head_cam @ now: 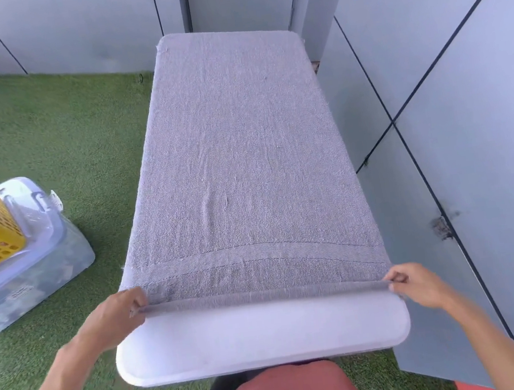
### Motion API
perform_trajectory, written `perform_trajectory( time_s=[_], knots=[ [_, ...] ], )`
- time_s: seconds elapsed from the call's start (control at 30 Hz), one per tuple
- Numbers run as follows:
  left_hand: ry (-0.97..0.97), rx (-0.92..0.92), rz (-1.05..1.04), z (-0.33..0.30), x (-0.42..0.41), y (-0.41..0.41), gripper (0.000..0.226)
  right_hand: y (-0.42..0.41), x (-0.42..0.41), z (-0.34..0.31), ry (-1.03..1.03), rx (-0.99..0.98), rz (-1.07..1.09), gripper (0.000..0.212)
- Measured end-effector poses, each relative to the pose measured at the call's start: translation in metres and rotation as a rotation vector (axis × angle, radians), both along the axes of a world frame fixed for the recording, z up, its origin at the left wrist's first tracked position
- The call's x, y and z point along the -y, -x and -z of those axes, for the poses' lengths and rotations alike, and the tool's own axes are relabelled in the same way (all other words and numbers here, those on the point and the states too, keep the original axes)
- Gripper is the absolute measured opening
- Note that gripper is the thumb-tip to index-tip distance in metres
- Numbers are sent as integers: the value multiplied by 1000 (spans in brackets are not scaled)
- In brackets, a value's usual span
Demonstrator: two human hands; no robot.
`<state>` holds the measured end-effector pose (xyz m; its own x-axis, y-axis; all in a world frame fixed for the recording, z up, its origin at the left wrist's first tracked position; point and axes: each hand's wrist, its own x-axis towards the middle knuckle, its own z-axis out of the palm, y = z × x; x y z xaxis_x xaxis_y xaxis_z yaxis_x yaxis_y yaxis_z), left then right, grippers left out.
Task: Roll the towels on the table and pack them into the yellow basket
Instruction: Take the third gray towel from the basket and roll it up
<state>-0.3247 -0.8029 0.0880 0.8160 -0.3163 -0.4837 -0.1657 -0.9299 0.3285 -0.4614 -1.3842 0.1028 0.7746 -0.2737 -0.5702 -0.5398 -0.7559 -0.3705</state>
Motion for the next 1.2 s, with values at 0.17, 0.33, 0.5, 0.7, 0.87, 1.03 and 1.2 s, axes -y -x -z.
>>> perform_trajectory(
  time_s=[0.17, 0.33, 0.5, 0.7, 0.87, 1.03, 1.2],
  knots=[
    [139, -54, -184, 2, 1, -11, 31, -7, -7, 2, 6, 85, 188, 18],
    [-28, 513, -137, 18, 2, 32, 23, 8, -24, 14, 271, 316, 131, 29],
    [-27, 603, -122, 38, 16, 65, 36, 32, -47, 27, 315, 392, 6, 27],
    [11, 513, -207, 41, 17, 53, 44, 21, -41, 28, 319, 372, -35, 25],
    [13, 490, -119, 33, 3, 42, 31, 23, -28, 29, 305, 304, -59, 23],
    [125, 183, -211, 17, -15, 20, 24, 23, -10, 11, 70, 165, -65, 19],
    [239, 107, -474, 8, -5, -10, 29, -2, -16, 9, -52, 248, 311, 25]
  ],
)
